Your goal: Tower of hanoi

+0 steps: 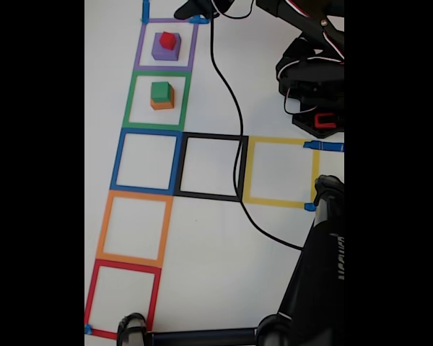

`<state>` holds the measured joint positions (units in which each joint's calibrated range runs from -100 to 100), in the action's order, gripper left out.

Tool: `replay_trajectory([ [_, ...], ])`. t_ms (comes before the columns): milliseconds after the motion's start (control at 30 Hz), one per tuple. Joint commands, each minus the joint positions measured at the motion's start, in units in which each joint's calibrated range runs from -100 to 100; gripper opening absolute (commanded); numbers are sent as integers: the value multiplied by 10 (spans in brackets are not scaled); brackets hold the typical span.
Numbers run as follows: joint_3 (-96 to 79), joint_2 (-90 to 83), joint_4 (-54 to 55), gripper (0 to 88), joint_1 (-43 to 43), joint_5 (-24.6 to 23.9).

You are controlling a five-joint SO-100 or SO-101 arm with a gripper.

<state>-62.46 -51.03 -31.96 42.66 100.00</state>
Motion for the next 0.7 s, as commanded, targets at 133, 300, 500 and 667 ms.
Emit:
replay_trajectory([
  [133,-59,174,324,254,-7,0],
  [300,-80,253,435,254,-11,0],
  [500,-109,322,543,254,-37,0],
  [667,-128,360,602,253,-62,0],
])
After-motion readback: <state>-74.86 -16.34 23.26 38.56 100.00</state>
